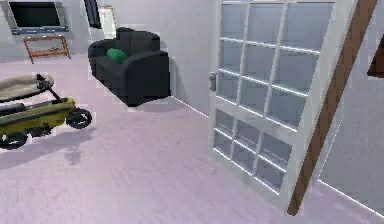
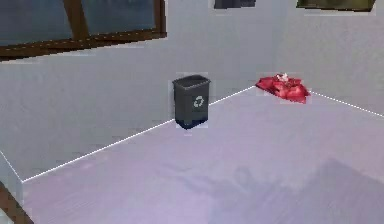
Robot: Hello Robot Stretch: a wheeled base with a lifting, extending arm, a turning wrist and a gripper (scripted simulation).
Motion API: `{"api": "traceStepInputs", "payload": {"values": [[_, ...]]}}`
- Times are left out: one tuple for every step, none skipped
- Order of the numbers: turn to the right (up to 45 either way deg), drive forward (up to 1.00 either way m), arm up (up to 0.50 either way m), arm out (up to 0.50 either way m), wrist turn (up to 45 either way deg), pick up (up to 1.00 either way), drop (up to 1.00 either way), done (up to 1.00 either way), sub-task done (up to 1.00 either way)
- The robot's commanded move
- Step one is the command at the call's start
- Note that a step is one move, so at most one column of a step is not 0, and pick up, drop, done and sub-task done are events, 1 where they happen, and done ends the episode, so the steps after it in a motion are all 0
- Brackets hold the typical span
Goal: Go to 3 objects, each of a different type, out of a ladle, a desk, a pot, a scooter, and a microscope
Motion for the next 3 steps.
{"api": "traceStepInputs", "payload": {"values": [[-27.0,0.0,0.0,0.0,0.0,0.0,0.0,0.0,0.0],[0.0,1.0,0.0,0.0,0.0,0.0,0.0,0.0,0.0],[-9.0,0.0,0.0,0.0,0.0,0.0,0.0,0.0,0.0]]}}
